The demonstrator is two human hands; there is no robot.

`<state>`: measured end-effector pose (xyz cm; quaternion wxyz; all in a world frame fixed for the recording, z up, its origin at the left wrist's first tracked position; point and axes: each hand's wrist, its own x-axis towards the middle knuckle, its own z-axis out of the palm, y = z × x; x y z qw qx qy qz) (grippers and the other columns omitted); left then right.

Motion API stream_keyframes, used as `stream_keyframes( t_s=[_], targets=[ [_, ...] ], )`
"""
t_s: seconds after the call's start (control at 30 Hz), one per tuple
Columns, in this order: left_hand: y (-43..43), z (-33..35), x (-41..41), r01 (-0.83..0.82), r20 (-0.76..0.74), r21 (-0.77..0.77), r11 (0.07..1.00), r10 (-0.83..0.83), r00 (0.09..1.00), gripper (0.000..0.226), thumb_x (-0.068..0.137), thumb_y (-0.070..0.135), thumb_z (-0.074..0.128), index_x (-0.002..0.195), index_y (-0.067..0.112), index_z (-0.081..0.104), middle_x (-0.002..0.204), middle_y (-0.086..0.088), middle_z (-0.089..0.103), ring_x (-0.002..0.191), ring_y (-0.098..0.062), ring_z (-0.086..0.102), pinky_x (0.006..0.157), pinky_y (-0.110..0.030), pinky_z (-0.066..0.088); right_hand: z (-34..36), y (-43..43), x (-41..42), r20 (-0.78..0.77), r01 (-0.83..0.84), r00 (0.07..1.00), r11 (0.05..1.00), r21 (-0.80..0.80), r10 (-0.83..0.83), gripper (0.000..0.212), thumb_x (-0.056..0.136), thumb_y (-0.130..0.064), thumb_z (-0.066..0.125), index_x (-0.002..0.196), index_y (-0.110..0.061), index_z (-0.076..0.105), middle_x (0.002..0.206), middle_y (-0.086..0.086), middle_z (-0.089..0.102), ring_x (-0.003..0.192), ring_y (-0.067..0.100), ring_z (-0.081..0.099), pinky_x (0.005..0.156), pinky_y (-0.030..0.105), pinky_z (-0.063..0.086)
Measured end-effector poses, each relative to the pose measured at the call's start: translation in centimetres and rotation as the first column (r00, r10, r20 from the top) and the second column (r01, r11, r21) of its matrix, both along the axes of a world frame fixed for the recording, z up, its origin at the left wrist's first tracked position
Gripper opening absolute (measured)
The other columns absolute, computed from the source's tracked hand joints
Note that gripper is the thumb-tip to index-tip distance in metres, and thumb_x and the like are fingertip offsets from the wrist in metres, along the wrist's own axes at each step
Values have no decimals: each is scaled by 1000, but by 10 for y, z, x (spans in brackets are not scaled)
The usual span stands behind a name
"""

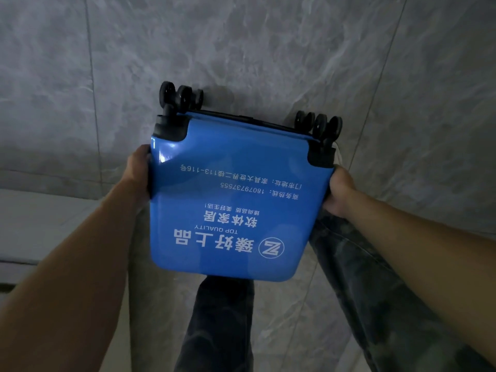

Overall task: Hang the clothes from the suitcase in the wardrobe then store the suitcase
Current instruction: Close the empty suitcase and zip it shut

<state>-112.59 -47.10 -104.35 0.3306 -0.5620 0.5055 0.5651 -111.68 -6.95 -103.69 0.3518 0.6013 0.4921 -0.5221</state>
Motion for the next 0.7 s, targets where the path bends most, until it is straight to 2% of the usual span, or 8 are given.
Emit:
stream_keyframes(
  t_s=[0.07,0.13,0.23,0.33,0.43,0.5,0.6,0.7],
  targets=[
    [1,0,-2,45,29,-145,988,-41,999,28,88,42,47,90,21,65,85,-7,63,71,-22,62,74,-34,50,2,2,1,20,-25,999,999,-35,26,36,101,-36,44,94,-12,70,83,10,78,70,23,73,61,31,59],
    [3,4,-5,119,-5,-364,924,-130,992,20,92,31,48,93,22,67,86,-1,60,72,-14,56,71,-32,45,5,7,1,33,-61,998,997,-37,62,34,101,-33,41,79,-17,62,61,2,69,49,14,64,50,20,50],
    [14,24,-24,91,-197,-616,782,-264,944,32,89,15,47,115,20,65,91,2,61,72,-8,55,66,-29,46,10,11,-7,35,-136,990,991,-9,137,27,100,-36,44,86,-20,61,83,2,68,75,19,64,66,30,50],
    [28,44,-48,141,-297,-740,658,-507,809,30,83,15,43,102,22,65,95,-5,61,76,-5,56,71,-28,50,5,17,-9,36,-184,982,983,-5,184,22,95,-36,50,96,-20,65,104,9,72,101,29,66,82,37,54],
    [54,51,-76,250,-331,-753,609,-679,655,22,82,15,46,93,25,63,102,-10,62,85,-15,63,75,-31,55,7,21,-12,61,-181,981,982,-46,184,27,92,-37,52,103,-17,67,110,13,72,100,30,66,85,40,54],
    [79,50,-91,351,-350,-736,579,-769,535,21,83,15,49,90,19,68,98,-9,66,84,-21,65,75,-32,54,7,26,-13,90,-137,986,988,-67,143,34,92,-43,49,106,-17,65,101,11,70,94,28,64,91,42,53],
    [115,36,-108,612,-222,-692,383,-920,324,25,85,17,53,97,14,74,98,-6,71,84,-19,64,77,-20,48,1,30,-9,131,-130,980,981,-148,149,37,88,-52,48,96,-20,66,91,7,67,90,27,62,90,42,52],
    [144,11,-117,830,-60,-525,188,-981,184,31,88,24,54,112,21,74,114,-4,73,104,-27,68,92,-31,53,-12,33,-5,142,-150,975,978,-146,171,41,96,-54,45,107,-21,67,101,5,71,95,26,65,87,40,55]
  ],
)
